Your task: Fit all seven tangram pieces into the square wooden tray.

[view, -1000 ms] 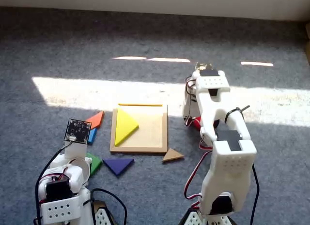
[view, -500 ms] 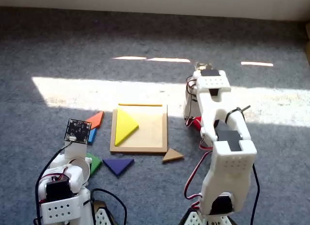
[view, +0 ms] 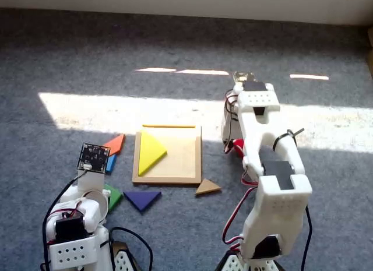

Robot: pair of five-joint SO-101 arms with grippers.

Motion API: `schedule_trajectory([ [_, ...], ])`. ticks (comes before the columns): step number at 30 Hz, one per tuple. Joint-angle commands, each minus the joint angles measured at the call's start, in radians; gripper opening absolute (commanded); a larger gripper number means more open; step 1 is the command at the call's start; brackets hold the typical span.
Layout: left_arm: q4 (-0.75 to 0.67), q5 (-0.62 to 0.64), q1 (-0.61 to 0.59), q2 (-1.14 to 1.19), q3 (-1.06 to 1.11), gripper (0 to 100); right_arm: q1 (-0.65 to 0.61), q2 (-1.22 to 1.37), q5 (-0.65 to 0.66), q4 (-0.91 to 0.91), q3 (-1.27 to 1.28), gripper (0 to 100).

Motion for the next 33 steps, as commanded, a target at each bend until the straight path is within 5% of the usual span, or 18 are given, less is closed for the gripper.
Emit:
schedule_trajectory([
  [1, 0.006, 0.006, -0.012, -0.022, 0.021, 1, -0.018, -0.096, 0.038, -0.018, 0.033, 17.7],
  [13, 0.006, 0.006, -0.012, -0.022, 0.021, 1, -0.015, -0.117, 0.049, -0.085, 0.104, 18.9],
  [18, 0.006, 0.006, -0.012, -0.022, 0.021, 1, -0.012, -0.111, 0.048, -0.085, 0.105, 31.5],
  [33, 0.006, 0.006, -0.012, -0.022, 0.021, 1, -0.002, -0.096, 0.052, -0.082, 0.108, 31.8],
])
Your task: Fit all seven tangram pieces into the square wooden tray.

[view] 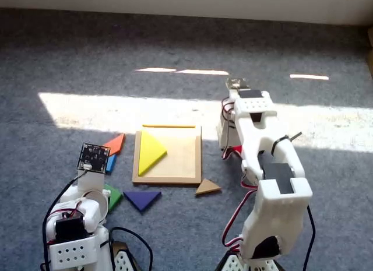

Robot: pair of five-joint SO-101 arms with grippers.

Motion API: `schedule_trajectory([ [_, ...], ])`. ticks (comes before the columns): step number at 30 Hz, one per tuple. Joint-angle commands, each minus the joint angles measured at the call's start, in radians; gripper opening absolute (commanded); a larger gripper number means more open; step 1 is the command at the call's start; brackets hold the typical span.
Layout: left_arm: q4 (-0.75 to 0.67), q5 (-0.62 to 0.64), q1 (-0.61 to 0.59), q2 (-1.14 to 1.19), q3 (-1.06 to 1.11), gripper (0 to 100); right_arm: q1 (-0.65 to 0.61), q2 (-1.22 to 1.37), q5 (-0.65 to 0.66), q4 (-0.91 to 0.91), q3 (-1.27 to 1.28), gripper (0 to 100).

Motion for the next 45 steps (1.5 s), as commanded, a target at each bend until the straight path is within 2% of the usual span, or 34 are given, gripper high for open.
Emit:
schedule_trajectory([
  [1, 0.006, 0.006, -0.012, -0.022, 0.021, 1, 0.012, -0.113, 0.006, 0.001, -0.001, 31.8],
  [7, 0.006, 0.006, -0.012, -0.022, 0.021, 1, -0.018, -0.217, 0.006, -0.019, 0.068, 31.8],
  [12, 0.006, 0.006, -0.012, -0.022, 0.021, 1, -0.054, -0.159, 0.009, -0.087, 0.111, 31.8],
  [22, 0.006, 0.006, -0.012, -0.022, 0.021, 1, -0.050, -0.019, 0.011, -0.087, 0.108, 31.7],
  [27, 0.006, 0.006, -0.012, -0.022, 0.021, 1, -0.048, -0.016, 0.011, -0.090, 0.108, 25.9],
  [33, 0.006, 0.006, -0.012, -0.022, 0.021, 1, -0.041, -0.015, 0.011, -0.130, 0.113, 24.5],
  [39, 0.006, 0.006, -0.012, -0.022, 0.021, 1, -0.010, -0.015, 0.011, -0.131, 0.108, 11.9],
  [45, 0.006, 0.006, -0.012, -0.022, 0.021, 1, -0.005, -0.021, 0.011, -0.130, 0.108, 6.0],
])
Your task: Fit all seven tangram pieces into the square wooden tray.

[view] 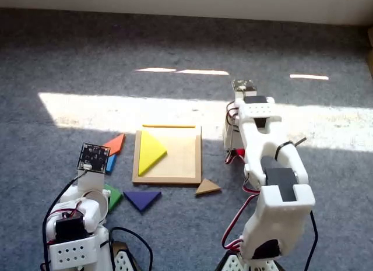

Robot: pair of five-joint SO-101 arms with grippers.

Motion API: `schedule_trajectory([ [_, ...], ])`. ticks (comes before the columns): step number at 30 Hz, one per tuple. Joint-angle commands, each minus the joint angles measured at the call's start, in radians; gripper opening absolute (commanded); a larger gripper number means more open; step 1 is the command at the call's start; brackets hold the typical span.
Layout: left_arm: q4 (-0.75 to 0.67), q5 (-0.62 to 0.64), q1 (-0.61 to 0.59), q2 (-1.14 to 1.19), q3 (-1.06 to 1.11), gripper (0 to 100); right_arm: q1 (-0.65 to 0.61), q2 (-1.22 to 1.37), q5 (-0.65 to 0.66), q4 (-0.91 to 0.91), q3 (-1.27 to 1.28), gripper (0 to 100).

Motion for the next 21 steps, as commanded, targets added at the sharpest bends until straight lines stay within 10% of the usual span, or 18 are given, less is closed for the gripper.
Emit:
schedule_trajectory([
  [1, 0.006, 0.006, -0.012, -0.022, 0.021, 1, -0.008, 0.012, 0.011, -0.022, 0.004, 5.2],
  [21, 0.006, 0.006, -0.012, -0.022, 0.021, 1, -0.015, -0.220, -0.103, -0.113, -0.067, 28.9],
])
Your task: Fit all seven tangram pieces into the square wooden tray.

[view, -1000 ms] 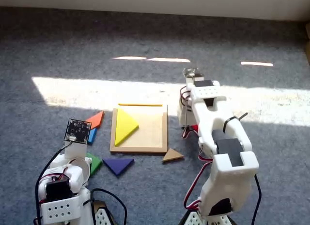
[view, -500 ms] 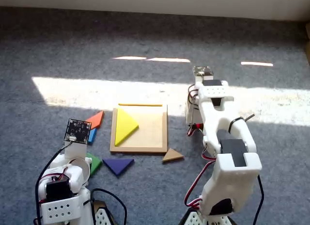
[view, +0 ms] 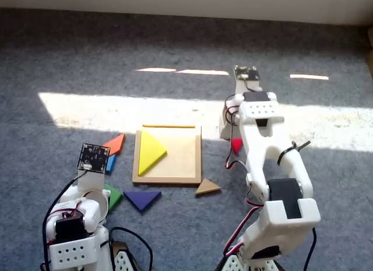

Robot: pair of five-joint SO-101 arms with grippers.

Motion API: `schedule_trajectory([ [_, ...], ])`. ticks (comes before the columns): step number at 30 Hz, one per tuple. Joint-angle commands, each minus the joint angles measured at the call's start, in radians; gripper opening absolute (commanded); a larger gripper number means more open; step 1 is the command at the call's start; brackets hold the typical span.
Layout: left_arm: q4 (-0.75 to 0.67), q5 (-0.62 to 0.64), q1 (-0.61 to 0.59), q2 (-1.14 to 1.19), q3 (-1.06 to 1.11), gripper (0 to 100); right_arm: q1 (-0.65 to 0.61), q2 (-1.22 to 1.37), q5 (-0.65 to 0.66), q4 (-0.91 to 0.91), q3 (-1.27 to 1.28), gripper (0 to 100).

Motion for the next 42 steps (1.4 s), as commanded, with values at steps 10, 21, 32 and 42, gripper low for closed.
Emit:
schedule_trajectory([
  [10, 0.006, 0.006, -0.012, -0.022, 0.021, 1, 0.001, 0.033, -0.012, -0.351, -0.064, 28.9],
  [21, 0.006, 0.006, -0.012, -0.022, 0.021, 1, 0.041, 0.257, -0.012, -0.278, -0.131, 28.9],
  [32, 0.006, 0.006, -0.012, -0.022, 0.021, 1, 0.022, 0.262, -0.006, 0.056, -0.202, 28.9],
  [42, 0.006, 0.006, -0.012, -0.022, 0.021, 1, 0.004, 0.262, 0.091, 0.120, -0.205, 13.1],
])
